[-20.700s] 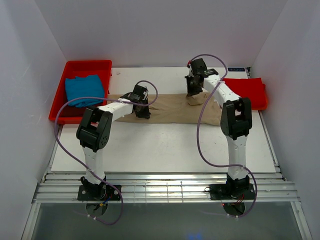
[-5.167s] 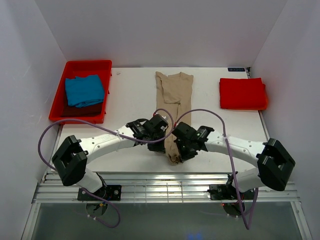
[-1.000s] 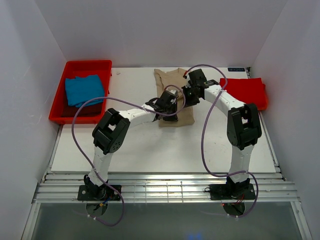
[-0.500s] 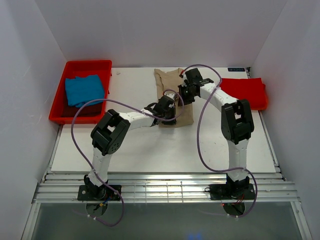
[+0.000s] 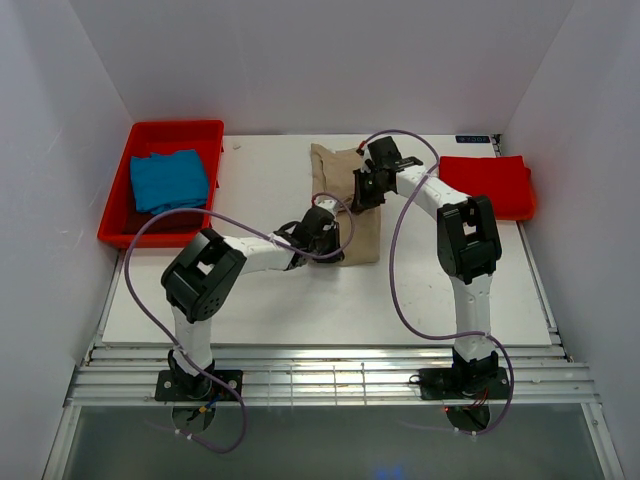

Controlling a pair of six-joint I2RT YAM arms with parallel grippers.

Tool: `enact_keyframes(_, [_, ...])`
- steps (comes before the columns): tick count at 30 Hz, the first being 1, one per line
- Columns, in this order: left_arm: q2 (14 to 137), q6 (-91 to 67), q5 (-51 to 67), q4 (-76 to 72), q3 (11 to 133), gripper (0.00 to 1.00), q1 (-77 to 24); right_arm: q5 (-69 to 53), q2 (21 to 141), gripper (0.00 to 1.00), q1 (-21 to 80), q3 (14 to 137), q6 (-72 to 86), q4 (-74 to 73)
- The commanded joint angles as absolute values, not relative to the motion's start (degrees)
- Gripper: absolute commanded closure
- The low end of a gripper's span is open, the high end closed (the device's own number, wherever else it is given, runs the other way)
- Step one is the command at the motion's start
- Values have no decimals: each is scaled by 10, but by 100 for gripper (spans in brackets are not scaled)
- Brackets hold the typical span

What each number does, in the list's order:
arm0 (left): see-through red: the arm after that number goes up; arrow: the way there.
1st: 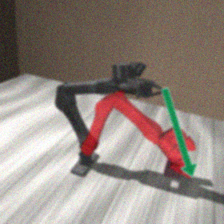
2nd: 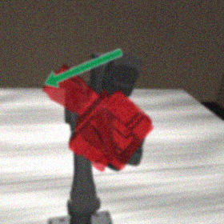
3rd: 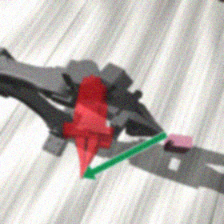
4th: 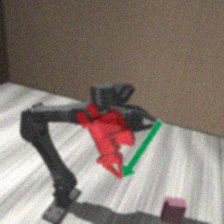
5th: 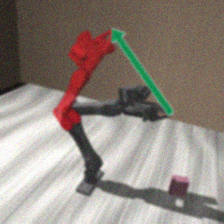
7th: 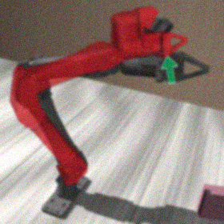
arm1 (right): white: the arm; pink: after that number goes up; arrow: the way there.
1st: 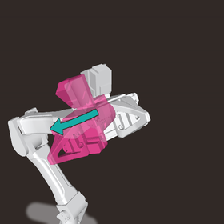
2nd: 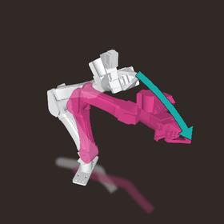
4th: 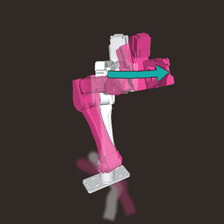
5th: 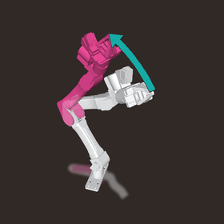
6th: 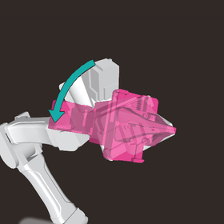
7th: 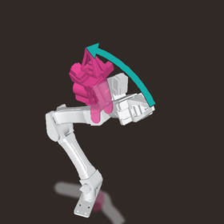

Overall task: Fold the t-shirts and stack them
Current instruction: Fold the tshirt

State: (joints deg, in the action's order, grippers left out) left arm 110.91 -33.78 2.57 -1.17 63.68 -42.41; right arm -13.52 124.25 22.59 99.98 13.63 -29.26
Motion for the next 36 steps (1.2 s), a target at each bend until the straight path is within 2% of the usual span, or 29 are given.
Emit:
enact_keyframes(1, [1087,-345,35,33,585,100,-439,-146,1252,92,228,1013,147,-269])
enact_keyframes(18, [1031,-365,64,40,528,100,-517,-128,1246,92,229,996,162,-248])
enact_keyframes(27, [945,-388,56,90,473,100,-532,-77,1124,91,232,958,136,-275])
enact_keyframes(28, [937,-389,60,90,468,100,-535,-62,1090,88,235,933,135,-280])
enact_keyframes(29, [930,-386,62,91,465,100,-538,-50,1068,72,245,916,134,-280])
enact_keyframes(31, [899,-380,57,91,465,100,-547,-8,997,52,259,876,135,-278])
enact_keyframes(32, [887,-369,49,92,468,100,-548,1,968,38,267,828,138,-274])
enact_keyframes(35, [828,-356,27,111,490,100,-555,52,861,23,317,723,170,-280])
enact_keyframes(36, [795,-351,22,117,497,84,-555,62,837,20,328,696,182,-283])
